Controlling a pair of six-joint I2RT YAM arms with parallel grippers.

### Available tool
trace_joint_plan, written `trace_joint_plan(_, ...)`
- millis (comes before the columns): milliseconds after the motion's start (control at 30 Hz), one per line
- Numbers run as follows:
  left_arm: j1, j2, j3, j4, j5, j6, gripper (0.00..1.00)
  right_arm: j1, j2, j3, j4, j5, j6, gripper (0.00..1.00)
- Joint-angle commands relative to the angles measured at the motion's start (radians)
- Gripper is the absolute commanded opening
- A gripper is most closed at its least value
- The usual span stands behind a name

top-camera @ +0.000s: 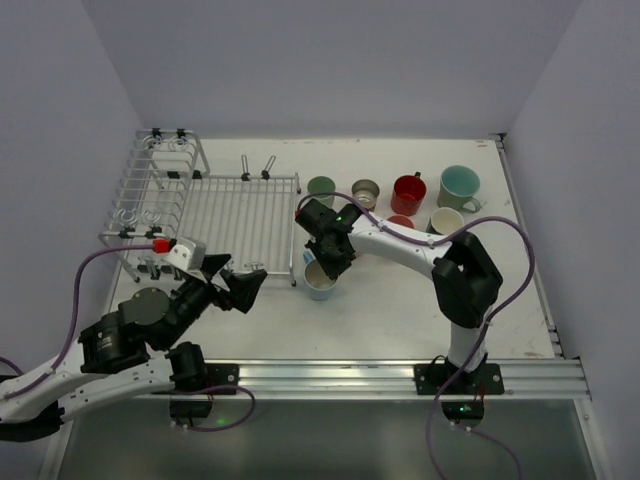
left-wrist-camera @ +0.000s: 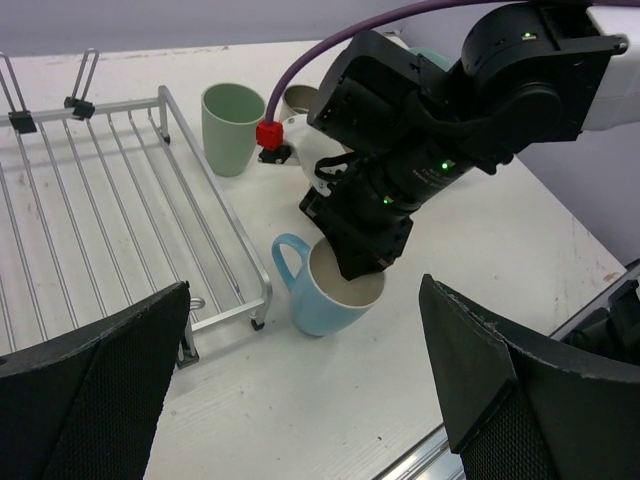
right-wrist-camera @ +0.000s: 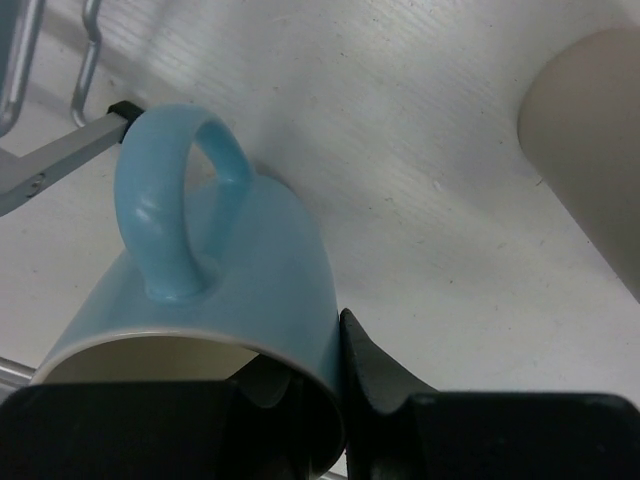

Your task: Unload the cups from the dish rack

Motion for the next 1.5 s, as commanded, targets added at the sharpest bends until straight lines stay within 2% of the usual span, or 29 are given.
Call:
trace_joint_plan(0,-0.002,0.000,0.020,0.015,0.006,0.040,1.00,-0.006,0.009,0.057,-0.027,0.021,-0.046,0.00)
trace_joint_plan(133,-0.002,-0.016,0.000,0.026,-0.006,0.037,1.00,-0.007,0.015,0.054,-0.014,0.020,-0.054,0.02)
trace_joint_plan(167,-0.002,-0.019,-0.005,0.027,-0.006,0.037,1.00,-0.006,0.014,0.052,-0.009,0.018,-0.054,0.07)
trace_joint_plan(200,-0.002,-0.019,-0.005,0.026,-0.005,0.037,1.00,-0.006,0.012,0.046,-0.006,0.018,-0.054,0.20)
trace_joint_plan(333,-0.002,-0.015,-0.005,0.026,-0.016,0.034,1.00,-0.006,-0.030,0.031,0.020,0.020,-0.045,0.46)
trace_joint_plan(533,-0.002,0.020,0.021,0.032,-0.017,0.030,1.00,-0.006,-0.187,0.012,0.075,0.026,-0.011,0.70)
trace_joint_plan(633,-0.002,0.039,0.043,0.030,-0.010,0.026,1.00,-0.004,-0.293,-0.020,0.123,0.029,0.006,0.79)
trace_joint_plan(767,-0.002,0.091,0.098,0.033,0.017,0.033,1.00,0.000,-0.473,-0.101,0.221,0.060,0.017,0.99)
trace_joint_plan(1000,-0.002,0.143,0.178,0.134,0.084,0.089,1.00,0.005,-1.058,-0.506,0.653,0.150,0.008,0.99)
trace_joint_plan(1033,-0.002,0.149,0.199,0.147,0.086,0.108,1.00,0.003,-1.203,-0.540,0.689,0.156,0.005,0.99)
trace_joint_plan(1167,-0.003,0.157,0.239,0.219,0.078,0.155,1.00,0.005,-1.490,-0.666,0.767,0.221,-0.012,0.99)
trace_joint_plan(1267,-0.002,0.157,0.261,0.259,0.069,0.192,1.00,0.003,-1.618,-0.695,0.770,0.288,-0.031,0.99)
trace_joint_plan(1467,-0.002,0.188,0.232,0.334,0.035,0.238,1.00,0.005,-1.661,-0.742,0.772,0.313,-0.012,0.99)
